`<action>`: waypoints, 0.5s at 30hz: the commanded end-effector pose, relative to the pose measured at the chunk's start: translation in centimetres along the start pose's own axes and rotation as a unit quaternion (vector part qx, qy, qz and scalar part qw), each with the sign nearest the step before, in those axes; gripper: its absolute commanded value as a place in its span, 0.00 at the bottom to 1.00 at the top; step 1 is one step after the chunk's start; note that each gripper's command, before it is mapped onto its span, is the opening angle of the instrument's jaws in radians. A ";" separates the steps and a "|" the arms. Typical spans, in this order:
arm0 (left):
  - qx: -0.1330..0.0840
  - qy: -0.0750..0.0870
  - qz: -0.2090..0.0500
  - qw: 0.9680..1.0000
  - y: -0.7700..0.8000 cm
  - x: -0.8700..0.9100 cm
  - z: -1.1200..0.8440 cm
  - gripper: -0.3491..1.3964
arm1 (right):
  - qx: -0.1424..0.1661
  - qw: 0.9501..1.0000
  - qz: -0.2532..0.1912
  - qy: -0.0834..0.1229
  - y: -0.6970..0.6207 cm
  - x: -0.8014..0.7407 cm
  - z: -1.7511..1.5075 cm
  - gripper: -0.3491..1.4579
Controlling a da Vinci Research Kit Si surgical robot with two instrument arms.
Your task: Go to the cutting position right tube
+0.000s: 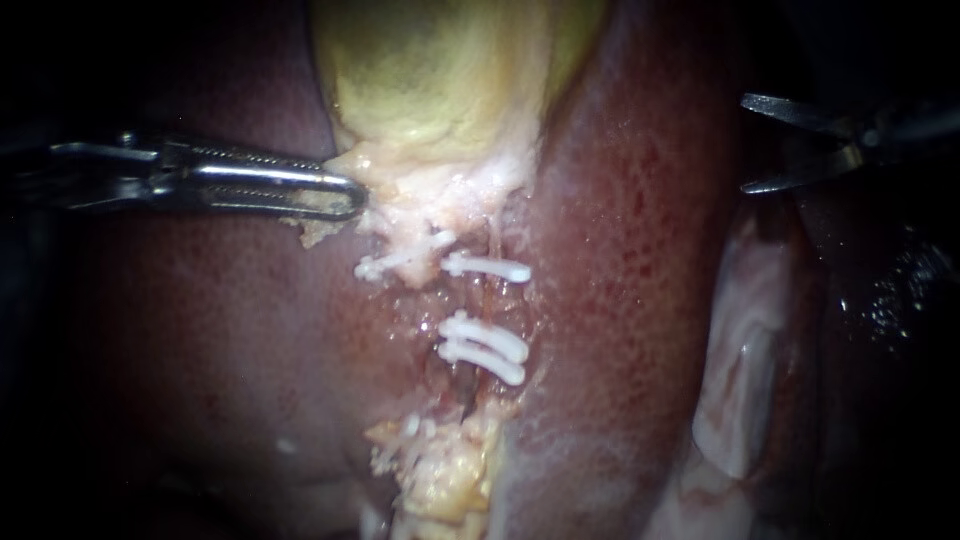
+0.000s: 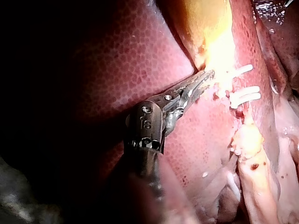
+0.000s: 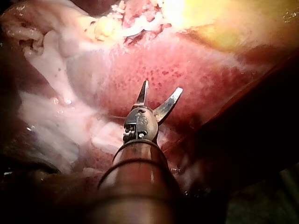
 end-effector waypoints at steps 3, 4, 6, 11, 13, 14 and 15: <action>-0.003 -0.001 -0.003 1.000 0.03 0.12 -0.19 0.00 | 0.001 1.000 0.000 0.001 0.00 0.01 0.01 0.99; -0.001 0.000 -0.004 1.000 0.04 0.16 -0.26 0.00 | 0.001 1.000 0.001 0.001 0.00 0.01 0.01 0.99; 0.004 0.005 -0.008 1.000 0.08 0.29 -0.46 0.00 | 0.001 1.000 0.001 0.001 0.00 0.01 0.01 0.99; 0.011 0.022 -0.005 1.000 0.15 0.51 -0.78 0.00 | 0.003 1.000 0.001 0.002 -0.01 0.02 0.02 0.99; 0.011 0.025 -0.003 1.000 0.15 0.54 -0.81 0.00 | 0.007 1.000 0.001 0.006 -0.01 0.03 0.04 0.99; 0.011 0.025 -0.003 1.000 0.16 0.53 -0.80 0.00 | 0.010 1.000 0.002 0.008 -0.02 0.04 0.05 0.99; 0.012 0.025 -0.003 1.000 0.16 0.52 -0.79 0.00 | 0.015 1.000 0.002 0.012 -0.04 0.05 0.06 0.99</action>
